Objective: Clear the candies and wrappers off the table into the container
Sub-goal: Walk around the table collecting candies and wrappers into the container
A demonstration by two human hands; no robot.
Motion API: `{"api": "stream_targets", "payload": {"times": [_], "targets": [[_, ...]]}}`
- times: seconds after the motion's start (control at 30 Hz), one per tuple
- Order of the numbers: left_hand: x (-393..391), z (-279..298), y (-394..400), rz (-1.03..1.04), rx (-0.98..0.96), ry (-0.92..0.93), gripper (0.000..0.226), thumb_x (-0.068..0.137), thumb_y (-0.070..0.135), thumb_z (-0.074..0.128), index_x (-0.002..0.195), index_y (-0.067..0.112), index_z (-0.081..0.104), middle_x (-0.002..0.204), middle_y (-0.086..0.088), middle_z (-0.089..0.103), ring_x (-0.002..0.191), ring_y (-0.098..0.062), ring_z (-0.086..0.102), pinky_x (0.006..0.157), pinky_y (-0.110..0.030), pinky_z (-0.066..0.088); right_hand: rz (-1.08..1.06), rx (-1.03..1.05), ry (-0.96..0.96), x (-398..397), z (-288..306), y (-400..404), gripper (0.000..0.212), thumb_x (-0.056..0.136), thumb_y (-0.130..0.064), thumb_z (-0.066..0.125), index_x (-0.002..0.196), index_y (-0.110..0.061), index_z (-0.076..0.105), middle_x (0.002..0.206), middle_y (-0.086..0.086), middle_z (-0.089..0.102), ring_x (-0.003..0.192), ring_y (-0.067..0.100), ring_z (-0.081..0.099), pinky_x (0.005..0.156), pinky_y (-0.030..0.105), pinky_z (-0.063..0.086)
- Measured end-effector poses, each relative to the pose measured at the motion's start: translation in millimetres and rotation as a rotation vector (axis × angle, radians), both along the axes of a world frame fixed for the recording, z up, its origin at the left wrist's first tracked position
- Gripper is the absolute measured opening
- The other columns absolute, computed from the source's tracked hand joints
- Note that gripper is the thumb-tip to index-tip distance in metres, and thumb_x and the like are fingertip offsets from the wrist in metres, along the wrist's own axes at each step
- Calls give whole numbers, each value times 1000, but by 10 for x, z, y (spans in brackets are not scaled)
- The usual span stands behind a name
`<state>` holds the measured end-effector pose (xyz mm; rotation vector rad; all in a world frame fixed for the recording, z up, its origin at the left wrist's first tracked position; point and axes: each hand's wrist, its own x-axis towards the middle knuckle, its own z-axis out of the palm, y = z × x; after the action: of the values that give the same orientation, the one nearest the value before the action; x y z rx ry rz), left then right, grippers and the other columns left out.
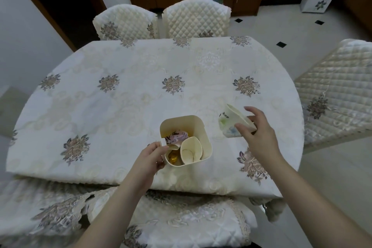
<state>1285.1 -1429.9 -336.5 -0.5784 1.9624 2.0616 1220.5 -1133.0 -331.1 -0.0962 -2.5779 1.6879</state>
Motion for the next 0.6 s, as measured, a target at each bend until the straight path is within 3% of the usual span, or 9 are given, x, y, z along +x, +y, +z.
{"api": "stream_targets", "payload": {"times": [0.1, 0.2, 0.3, 0.4, 0.53, 0.6], "targets": [[-12, 19, 12, -27, -3, 13, 28, 81, 29, 62, 53, 30, 59, 57, 9, 44, 59, -13, 39, 58, -27, 33, 101, -1, 104, 118, 285, -147, 31, 85, -23, 70, 99, -47, 58, 94, -23, 66, 85, -6, 60, 69, 5, 40], [-14, 32, 17, -38, -5, 17, 25, 81, 30, 62, 56, 31, 63, 56, 11, 45, 59, -13, 40, 57, -26, 33, 200, 36, 114, 217, 388, -383, 31, 84, -23, 72, 90, -49, 56, 88, -20, 64, 79, -8, 57, 67, 5, 40], [-10, 41, 34, -37, -3, 17, 26, 81, 30, 62, 55, 32, 63, 56, 10, 45, 60, -14, 41, 57, -26, 33, 266, 111, 7, 242, 321, -618, 15, 87, -34, 66, 102, -33, 64, 98, -14, 62, 89, 0, 56, 73, 9, 39], [12, 35, 36, -32, 0, 15, 26, 83, 28, 62, 57, 31, 63, 56, 11, 47, 58, -12, 42, 55, -25, 35, 274, 154, -91, 253, 222, -816, 27, 90, -40, 57, 112, -27, 63, 102, -9, 60, 91, 7, 55, 70, 11, 37], [70, -20, 4, -47, -2, 15, 18, 95, 15, 59, 78, 15, 59, 57, 10, 49, 58, -12, 41, 52, -20, 38, 230, 166, -118, 257, 212, -1046, 38, 90, -32, 53, 128, -27, 51, 112, -2, 60, 94, 15, 58, 76, 29, 51], [103, -35, -10, -49, 17, 23, 21, 95, 14, 59, 75, 18, 60, 57, 10, 48, 57, -11, 41, 51, -19, 38, 272, 188, -165, 267, 192, -1136, 47, 92, -38, 52, 137, -25, 44, 120, -1, 59, 97, 17, 60, 78, 28, 49]]}}
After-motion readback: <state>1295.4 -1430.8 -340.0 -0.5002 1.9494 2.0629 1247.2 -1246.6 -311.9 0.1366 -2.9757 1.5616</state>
